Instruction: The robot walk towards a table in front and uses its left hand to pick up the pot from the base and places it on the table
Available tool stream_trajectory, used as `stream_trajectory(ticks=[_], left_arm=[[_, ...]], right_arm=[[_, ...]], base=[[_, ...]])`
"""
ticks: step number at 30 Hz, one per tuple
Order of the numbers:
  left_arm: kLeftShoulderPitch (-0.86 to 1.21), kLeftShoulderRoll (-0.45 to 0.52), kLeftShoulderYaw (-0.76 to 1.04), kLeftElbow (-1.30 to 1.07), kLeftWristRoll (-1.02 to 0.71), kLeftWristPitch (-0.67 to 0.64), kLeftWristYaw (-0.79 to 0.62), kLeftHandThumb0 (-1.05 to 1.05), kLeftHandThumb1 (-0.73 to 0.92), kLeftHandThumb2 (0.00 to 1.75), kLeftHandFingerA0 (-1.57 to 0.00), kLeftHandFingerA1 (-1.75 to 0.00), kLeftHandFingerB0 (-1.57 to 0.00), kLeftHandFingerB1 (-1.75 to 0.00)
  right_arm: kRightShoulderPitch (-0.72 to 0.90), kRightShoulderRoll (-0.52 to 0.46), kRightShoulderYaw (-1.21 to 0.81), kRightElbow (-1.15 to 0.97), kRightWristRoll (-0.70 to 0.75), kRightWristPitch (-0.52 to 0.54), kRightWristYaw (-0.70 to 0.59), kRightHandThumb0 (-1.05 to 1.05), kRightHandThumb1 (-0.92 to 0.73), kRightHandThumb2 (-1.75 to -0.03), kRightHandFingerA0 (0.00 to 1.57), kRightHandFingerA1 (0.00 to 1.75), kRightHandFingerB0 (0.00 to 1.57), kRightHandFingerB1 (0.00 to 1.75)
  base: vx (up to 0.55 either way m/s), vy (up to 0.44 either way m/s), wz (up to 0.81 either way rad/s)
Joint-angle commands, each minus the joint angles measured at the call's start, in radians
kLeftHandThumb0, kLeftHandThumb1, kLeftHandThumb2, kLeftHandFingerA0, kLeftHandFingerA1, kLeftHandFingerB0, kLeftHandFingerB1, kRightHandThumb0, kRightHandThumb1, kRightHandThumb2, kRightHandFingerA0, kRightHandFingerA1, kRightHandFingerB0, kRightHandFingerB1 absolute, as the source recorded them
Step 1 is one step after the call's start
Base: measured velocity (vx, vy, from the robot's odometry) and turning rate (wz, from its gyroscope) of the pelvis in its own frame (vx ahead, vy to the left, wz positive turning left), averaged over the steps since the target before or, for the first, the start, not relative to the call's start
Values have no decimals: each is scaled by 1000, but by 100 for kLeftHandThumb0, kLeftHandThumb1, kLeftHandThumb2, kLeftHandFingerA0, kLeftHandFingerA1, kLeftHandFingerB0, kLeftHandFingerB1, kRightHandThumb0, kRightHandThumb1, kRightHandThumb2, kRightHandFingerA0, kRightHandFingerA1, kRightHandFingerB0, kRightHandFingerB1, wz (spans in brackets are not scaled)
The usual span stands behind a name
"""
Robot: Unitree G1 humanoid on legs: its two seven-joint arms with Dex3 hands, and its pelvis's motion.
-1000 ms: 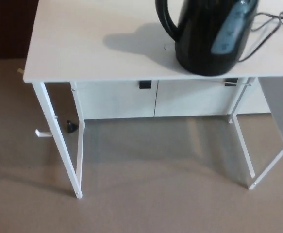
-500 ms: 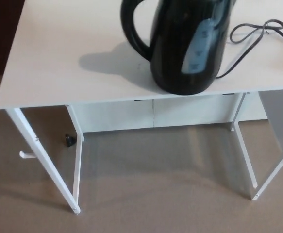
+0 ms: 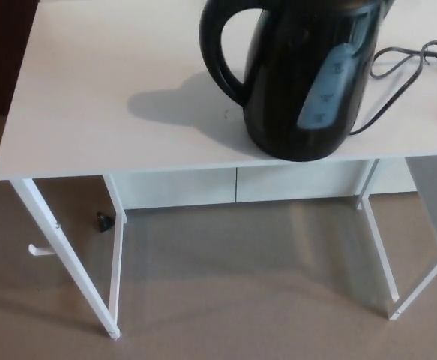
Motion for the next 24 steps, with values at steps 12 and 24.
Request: stream_trajectory(ticks=[12, 24], left_arm=[[-1, 13, -3, -6, 14, -8, 4, -25, 51, 56, -42, -39, -34, -34], [-21, 16, -5, -6, 23, 1, 25, -23, 50, 54, -47, -38, -37, -33]], right_arm=[[-9, -10, 0, 5, 2, 23, 0, -65, -26, -86, 78, 85, 54, 73], [-12, -5, -2, 3, 2, 24, -5, -67, -26, -82, 74, 84, 56, 74]], base=[[34, -272, 4], [159, -30, -7]])
